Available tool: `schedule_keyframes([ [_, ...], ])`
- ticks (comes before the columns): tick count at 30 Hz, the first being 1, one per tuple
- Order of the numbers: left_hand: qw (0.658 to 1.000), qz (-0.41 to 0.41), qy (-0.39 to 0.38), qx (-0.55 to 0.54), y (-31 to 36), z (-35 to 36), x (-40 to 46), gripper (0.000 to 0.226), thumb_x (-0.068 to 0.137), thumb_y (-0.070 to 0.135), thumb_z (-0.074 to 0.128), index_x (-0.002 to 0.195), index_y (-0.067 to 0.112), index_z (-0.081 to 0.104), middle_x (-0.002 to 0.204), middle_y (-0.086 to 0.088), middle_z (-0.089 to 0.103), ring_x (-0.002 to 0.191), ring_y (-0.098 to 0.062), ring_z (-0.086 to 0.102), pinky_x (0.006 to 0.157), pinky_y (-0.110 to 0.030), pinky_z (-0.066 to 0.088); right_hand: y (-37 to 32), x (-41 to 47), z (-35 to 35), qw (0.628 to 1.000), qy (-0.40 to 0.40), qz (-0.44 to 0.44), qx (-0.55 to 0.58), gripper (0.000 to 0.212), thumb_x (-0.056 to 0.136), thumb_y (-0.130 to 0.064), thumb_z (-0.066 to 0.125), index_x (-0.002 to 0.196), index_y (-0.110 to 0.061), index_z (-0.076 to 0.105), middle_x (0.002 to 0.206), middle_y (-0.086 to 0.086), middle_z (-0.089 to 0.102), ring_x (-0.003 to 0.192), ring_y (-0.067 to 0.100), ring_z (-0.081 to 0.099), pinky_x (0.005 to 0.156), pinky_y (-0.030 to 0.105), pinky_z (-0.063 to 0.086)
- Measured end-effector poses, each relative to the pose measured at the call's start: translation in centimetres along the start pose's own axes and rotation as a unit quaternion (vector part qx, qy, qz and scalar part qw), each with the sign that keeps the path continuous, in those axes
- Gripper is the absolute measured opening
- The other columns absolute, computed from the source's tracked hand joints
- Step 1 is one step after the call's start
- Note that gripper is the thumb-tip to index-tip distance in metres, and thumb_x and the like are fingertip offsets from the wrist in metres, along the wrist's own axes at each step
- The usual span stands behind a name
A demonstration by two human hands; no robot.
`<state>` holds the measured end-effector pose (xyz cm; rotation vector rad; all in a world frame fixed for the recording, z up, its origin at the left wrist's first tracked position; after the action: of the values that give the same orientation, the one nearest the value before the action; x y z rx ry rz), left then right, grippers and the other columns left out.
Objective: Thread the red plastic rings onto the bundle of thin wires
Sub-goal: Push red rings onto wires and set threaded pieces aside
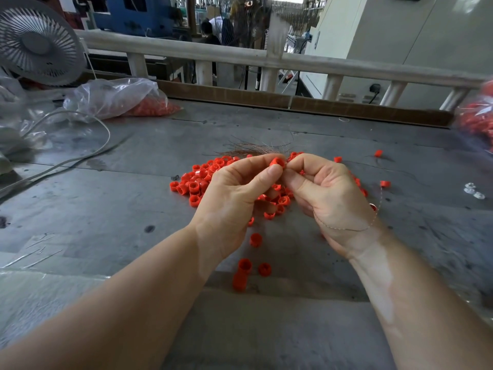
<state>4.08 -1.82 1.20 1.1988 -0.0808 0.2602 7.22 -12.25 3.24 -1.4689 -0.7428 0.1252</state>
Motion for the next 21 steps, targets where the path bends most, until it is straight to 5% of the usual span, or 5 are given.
schedule_keyframes([
  [21, 0.999, -0.039, -0.016, -0.026, 0.19, 0.32, -0.19, 0.017, 0.068, 0.021, 0.061, 0.082, 0.016, 0.069, 0.051, 0.007, 0.053, 0.045, -0.002, 0.046, 0.042, -0.015, 0.043, -0.92, 0.02, 0.2, 0.999, -0.013, -0.012, 0.034, 0.014, 0.079, -0.019, 0.059, 0.069, -0.01, 0.055, 0.042, -0.016, 0.041, 0.035, -0.003, 0.029, 0.039, 0.006, 0.024],
])
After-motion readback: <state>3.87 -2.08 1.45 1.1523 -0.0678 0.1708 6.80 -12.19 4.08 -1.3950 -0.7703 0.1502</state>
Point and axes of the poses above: each hand's wrist, its own x-axis towards the middle knuckle, its own z-axis out of the palm, y = z × x, the point moved 6 cm from there along x, towards the middle knuckle
